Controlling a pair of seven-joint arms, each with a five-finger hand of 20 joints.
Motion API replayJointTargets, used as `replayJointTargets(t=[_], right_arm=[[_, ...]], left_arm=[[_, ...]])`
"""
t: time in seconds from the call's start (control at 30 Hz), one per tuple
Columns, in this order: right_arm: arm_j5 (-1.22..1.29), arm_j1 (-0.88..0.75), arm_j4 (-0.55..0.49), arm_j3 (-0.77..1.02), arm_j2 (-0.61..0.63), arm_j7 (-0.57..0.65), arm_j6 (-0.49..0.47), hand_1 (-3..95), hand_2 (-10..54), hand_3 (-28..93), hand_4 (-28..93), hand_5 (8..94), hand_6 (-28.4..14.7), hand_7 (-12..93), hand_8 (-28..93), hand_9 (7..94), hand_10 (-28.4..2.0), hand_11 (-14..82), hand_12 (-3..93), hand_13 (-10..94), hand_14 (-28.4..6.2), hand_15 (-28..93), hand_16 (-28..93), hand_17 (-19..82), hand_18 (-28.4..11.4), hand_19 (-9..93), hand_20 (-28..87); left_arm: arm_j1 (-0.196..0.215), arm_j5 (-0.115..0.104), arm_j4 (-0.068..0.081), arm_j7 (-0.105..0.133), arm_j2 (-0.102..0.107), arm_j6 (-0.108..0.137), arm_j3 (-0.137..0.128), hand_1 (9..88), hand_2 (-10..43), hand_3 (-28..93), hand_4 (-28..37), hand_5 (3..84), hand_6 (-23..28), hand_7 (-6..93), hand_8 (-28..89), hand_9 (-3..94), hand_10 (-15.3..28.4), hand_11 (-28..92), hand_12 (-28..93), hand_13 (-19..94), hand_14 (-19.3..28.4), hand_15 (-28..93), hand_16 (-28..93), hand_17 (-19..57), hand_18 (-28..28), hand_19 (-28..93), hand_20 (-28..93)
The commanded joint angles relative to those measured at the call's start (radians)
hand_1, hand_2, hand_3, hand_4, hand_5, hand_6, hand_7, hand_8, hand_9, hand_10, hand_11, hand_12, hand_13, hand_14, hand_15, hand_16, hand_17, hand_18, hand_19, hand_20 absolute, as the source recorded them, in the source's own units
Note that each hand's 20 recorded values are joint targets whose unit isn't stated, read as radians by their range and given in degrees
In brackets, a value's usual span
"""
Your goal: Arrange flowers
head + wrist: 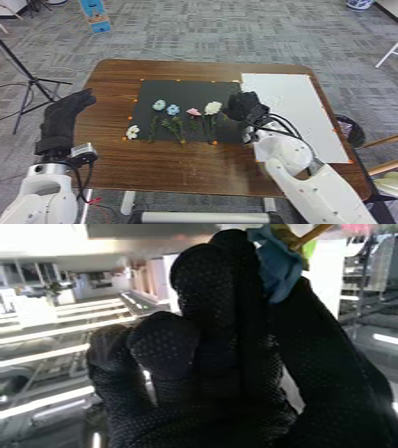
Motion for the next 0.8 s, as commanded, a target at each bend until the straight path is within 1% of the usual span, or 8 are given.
replayJointTargets(t=[0.03, 0.17, 0.3, 0.4, 0.43, 0.63, 0.77, 0.8], right_arm=[[-0.026, -0.022, 0.015, -0.005, -0.031, -0.004, 0.006, 47.8, 6.3, 59, -19, 82.1, 1.7, 27, -2, 85.6, -11.3, 36.3, 32.2, 73, -12.2, 69, 43, 35, -25.0, 82, 65], [-0.023, -0.026, 0.021, -0.002, -0.045, -0.004, 0.002, 47.5, 6.2, 59, -19, 82.3, 1.7, 26, -2, 85.7, -11.3, 36.2, 32.0, 73, -12.2, 69, 43, 35, -25.0, 82, 65], [0.009, -0.031, 0.025, -0.010, -0.049, 0.005, 0.025, 46.6, 6.0, 60, -18, 82.5, 1.7, 26, 0, 86.2, -11.5, 35.7, 31.6, 73, -12.3, 68, 44, 35, -25.1, 82, 65], [0.010, -0.031, 0.027, -0.008, -0.054, 0.005, 0.028, 44.3, 6.0, 62, -16, 83.9, 1.9, 24, -2, 86.6, -12.0, 35.1, 31.5, 73, -12.9, 68, 44, 35, -25.4, 82, 66], [0.013, -0.030, 0.026, -0.009, -0.053, 0.008, 0.028, 44.0, 6.1, 62, -16, 84.3, 2.0, 24, -4, 86.8, -12.2, 34.9, 31.5, 73, -13.0, 68, 43, 35, -25.5, 82, 66], [0.024, -0.034, 0.025, -0.012, -0.051, 0.013, 0.032, 43.1, 6.1, 62, -15, 84.5, 2.0, 24, -5, 87.2, -12.6, 34.4, 31.6, 73, -13.2, 68, 44, 35, -25.9, 82, 66], [0.054, -0.043, 0.019, -0.005, -0.051, 0.017, 0.014, 39.3, 6.3, 61, -15, 84.4, 2.2, 24, -8, 87.1, -13.0, 34.1, 31.8, 73, -13.6, 68, 44, 34, -26.1, 82, 66], [0.054, -0.046, 0.017, 0.003, -0.053, 0.010, 0.007, 35.8, 7.2, 60, -15, 84.2, 2.0, 24, -8, 86.8, -13.5, 33.9, 31.8, 72, -14.0, 68, 44, 34, -26.3, 82, 66]], left_arm=[[-0.001, -0.001, -0.005, 0.000, -0.013, -0.013, 0.001, 18.7, 4.1, 73, -28.3, 49.1, 5.0, 13.1, -8, 49.0, 13.3, 18, 11, 33, 12.1, 10, -1, 4.5, 4.9, 1, 14], [-0.002, 0.000, -0.005, -0.002, -0.017, -0.013, 0.004, 18.8, 4.1, 73, -28.3, 49.0, 5.0, 13.1, -8, 49.1, 13.3, 18, 11, 33, 12.1, 10, -1, 4.4, 4.9, 1, 13], [-0.006, 0.002, -0.003, -0.007, -0.019, -0.018, 0.011, 18.9, 4.1, 73, -28.3, 49.0, 5.0, 13.1, -8, 49.1, 13.3, 18, 11, 33, 12.3, 10, -1, 4.3, 4.9, 1, 14], [-0.005, 0.004, -0.003, -0.006, -0.019, -0.019, 0.012, 19.0, 4.0, 73, -28.3, 49.0, 4.9, 13.1, -8, 49.1, 13.3, 18, 11, 33, 12.3, 10, -1, 4.3, 4.9, 1, 14], [-0.003, 0.000, -0.004, -0.003, -0.018, -0.020, 0.011, 19.1, 4.0, 73, -28.3, 49.0, 5.0, 13.1, -8, 49.1, 13.3, 18, 11, 33, 12.3, 10, -1, 4.3, 4.9, 1, 14], [0.003, 0.001, -0.005, -0.003, -0.019, -0.023, 0.007, 19.2, 3.8, 73, -28.3, 48.9, 4.9, 13.1, -8, 49.1, 13.3, 18, 11, 33, 12.3, 10, -1, 4.2, 5.0, 1, 14], [0.011, 0.001, -0.007, -0.005, -0.019, -0.027, 0.002, 19.3, 3.7, 73, -28.3, 48.9, 4.9, 13.2, -8, 49.0, 13.2, 18, 11, 33, 12.3, 10, -1, 4.2, 4.9, 1, 14], [0.008, 0.002, -0.006, -0.006, -0.019, -0.027, 0.003, 19.3, 3.7, 73, -28.3, 48.9, 4.9, 13.1, -8, 49.0, 13.2, 18, 11, 33, 12.3, 10, -1, 4.2, 4.9, 1, 14]])
